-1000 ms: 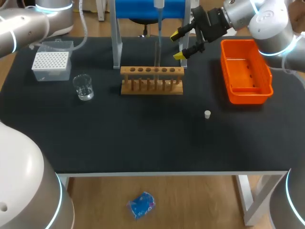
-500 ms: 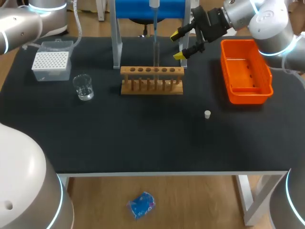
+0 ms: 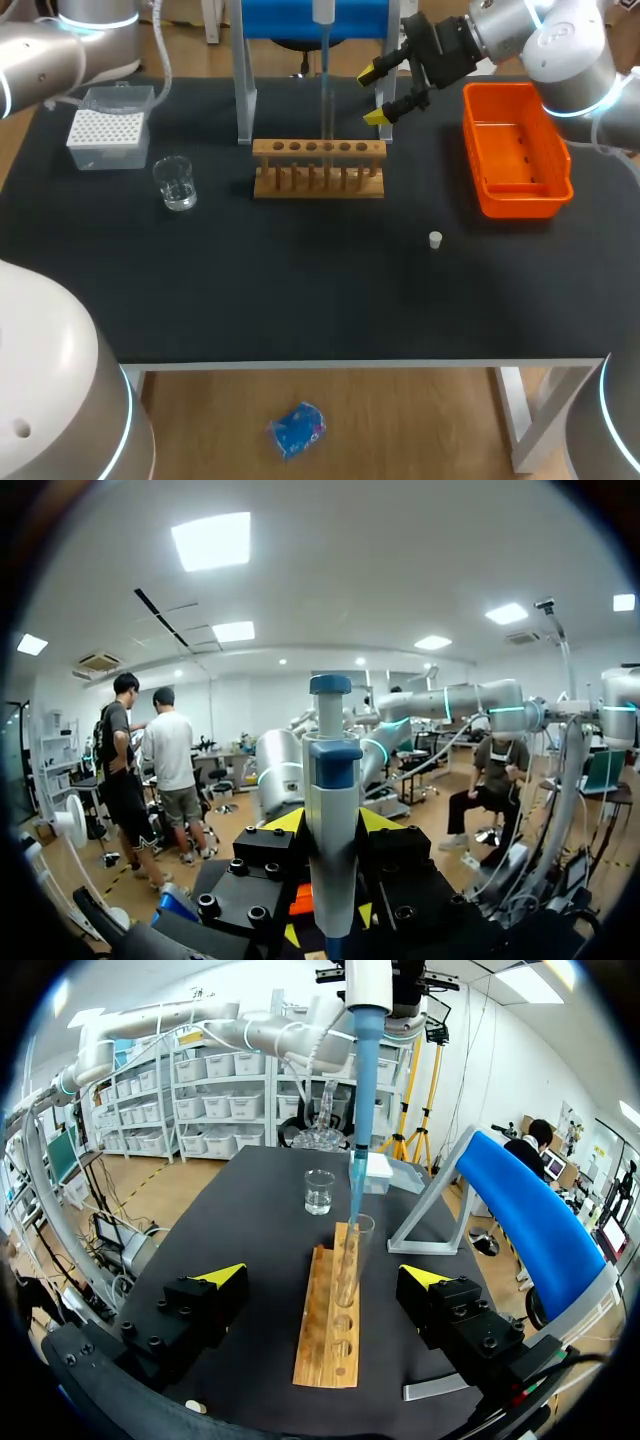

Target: Invert the test tube, pick up the pipette, mount the tip to pipette, aspirate from beaker and dispense into the tube, eject the tip, return the pipette, and cap with the stopper.

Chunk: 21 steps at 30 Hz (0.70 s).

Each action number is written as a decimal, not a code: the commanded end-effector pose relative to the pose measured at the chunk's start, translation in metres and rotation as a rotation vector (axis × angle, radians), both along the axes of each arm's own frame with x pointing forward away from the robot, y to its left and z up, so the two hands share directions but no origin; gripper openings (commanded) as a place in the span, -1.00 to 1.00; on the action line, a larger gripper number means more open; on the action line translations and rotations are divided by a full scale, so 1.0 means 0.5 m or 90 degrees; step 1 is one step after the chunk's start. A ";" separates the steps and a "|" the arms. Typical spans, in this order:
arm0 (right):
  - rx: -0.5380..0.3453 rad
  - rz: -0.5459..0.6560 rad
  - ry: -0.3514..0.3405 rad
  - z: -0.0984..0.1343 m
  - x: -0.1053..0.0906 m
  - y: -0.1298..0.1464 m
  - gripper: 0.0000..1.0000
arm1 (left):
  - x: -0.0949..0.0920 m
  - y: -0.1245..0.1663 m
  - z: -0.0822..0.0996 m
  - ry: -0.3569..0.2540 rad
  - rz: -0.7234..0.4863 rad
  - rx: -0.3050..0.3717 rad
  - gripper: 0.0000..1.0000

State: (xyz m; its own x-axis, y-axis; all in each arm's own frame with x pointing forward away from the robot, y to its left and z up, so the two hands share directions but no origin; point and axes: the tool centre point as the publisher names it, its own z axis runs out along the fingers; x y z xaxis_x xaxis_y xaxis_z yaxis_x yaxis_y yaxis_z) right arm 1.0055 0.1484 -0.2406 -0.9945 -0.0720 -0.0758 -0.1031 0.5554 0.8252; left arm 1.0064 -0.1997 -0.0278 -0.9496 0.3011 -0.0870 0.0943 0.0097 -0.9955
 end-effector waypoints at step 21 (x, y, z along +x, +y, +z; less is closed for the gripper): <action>-0.001 0.000 0.000 0.001 -0.001 -0.001 1.00 | 0.029 -0.010 -0.008 0.016 -0.018 0.003 -1.00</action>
State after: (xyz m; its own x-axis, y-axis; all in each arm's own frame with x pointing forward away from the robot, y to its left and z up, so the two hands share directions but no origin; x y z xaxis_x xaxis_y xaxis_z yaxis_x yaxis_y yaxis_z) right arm 1.0055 0.1484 -0.2406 -0.9945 -0.0720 -0.0758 -0.1031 0.5554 0.8252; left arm 1.0156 -0.2041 -0.0307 -0.9462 0.3173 -0.0631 0.0714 0.0147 -0.9973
